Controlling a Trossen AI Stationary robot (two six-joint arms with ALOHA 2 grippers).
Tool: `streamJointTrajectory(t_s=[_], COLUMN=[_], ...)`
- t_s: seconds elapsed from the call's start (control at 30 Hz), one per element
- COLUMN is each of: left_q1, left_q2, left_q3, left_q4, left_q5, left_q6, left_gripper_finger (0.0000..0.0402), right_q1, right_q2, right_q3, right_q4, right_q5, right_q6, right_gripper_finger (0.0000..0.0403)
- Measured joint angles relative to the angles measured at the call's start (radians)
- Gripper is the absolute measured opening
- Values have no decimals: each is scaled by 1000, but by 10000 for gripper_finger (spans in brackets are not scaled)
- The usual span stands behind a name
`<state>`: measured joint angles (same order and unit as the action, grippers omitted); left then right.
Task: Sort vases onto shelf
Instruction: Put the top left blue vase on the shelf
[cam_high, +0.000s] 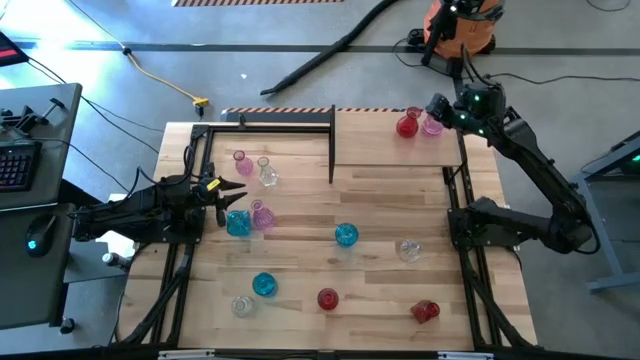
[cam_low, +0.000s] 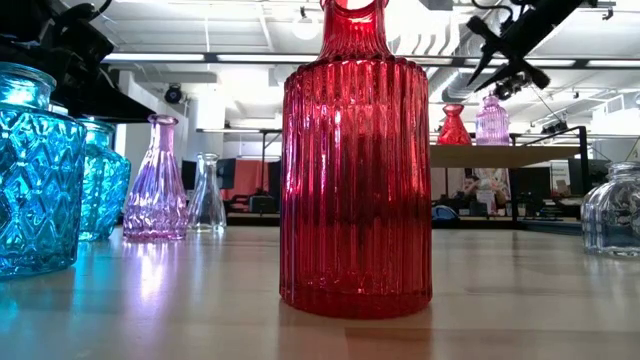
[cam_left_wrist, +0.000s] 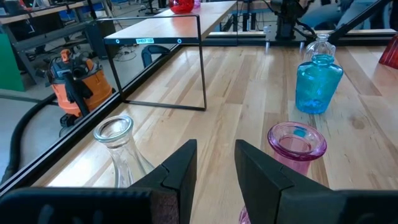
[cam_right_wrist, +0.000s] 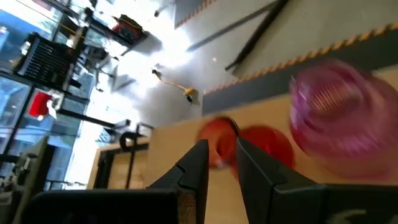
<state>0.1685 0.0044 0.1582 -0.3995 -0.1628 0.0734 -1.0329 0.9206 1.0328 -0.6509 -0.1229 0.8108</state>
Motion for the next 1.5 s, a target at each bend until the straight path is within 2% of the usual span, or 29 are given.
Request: streamJointTrajectory(t_s=[0.17, 0.33, 0.77, 1.5], left_q1=[0, 0, 0, 0], left_q2=[0, 0, 0, 0], left_q3=[0, 0, 0, 0], left_q4=[0, 0, 0, 0], left_q5=[0, 0, 0, 0], left_q6=[0, -1, -1, -1], left_gripper_finger=[101, 101, 101, 101], right_q1=[16, 12, -1, -77], right_q2=[-52, -64, 15, 23], right_q3=[0, 0, 0, 0], right_q4=[-127, -178, -168, -151], right_q5=[43, 92, 96, 100], right_q6=[-1, -14, -45, -71], right_gripper_finger=[62, 62, 62, 62])
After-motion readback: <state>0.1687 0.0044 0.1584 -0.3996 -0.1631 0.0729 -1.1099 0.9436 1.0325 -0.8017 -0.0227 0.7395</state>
